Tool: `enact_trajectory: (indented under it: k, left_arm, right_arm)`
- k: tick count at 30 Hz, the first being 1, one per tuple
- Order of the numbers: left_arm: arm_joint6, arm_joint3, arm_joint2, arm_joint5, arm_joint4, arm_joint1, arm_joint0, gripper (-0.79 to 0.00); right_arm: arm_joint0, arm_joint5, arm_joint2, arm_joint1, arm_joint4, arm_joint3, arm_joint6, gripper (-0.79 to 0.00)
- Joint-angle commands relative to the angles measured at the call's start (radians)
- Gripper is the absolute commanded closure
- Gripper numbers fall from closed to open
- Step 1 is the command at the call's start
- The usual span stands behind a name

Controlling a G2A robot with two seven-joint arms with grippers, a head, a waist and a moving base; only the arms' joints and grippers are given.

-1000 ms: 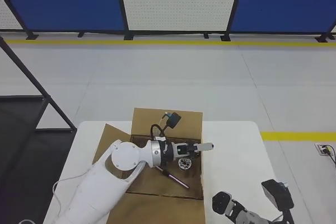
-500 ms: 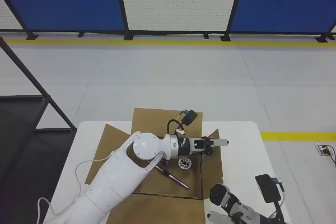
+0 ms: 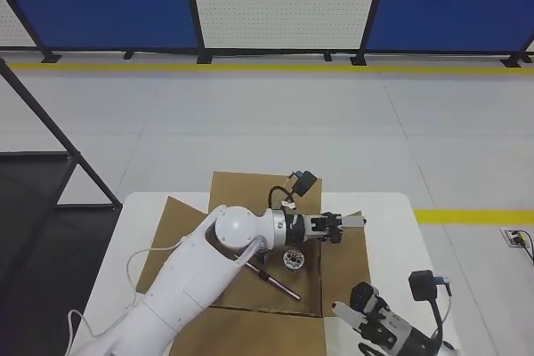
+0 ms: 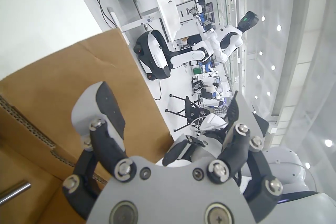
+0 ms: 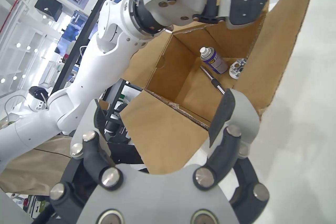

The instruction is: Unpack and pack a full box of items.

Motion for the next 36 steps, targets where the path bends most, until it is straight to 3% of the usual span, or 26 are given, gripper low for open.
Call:
enact_trajectory:
  k: [1,7,12,27,32,36]
  left_arm:
    - [0.0,-0.009,-0.024,-0.018,-0.005,0.006,0.012,-0.785]
    - [0.007,-0.105,-0.156,-0.093,0.018,0.055,0.106,-0.785]
    - [0.043,-0.371,-0.351,-0.144,0.104,0.125,0.306,-0.785]
    - [0.054,-0.378,-0.351,-0.142,0.114,0.125,0.311,-0.785]
    - [0.217,-0.475,-0.382,-0.131,0.217,0.129,0.36,-0.785]
    - [0.316,-0.585,-0.434,-0.117,0.26,0.138,0.444,-0.785]
  right_arm:
    - [-0.006,0.018,0.015,0.002,0.007,0.01,-0.008,-0.785]
    - [-0.014,0.042,0.058,0.01,0.043,0.053,-0.027,-0.785]
    - [-0.009,0.074,0.061,0.012,0.021,0.06,-0.028,-0.785]
    - [0.024,0.046,0.007,0.017,0.024,0.085,-0.006,-0.785]
    - [0.063,0.067,-0.037,0.022,0.01,0.09,-0.007,-0.785]
    - [0.089,0.094,-0.056,0.024,0.01,0.114,-0.024,-0.785]
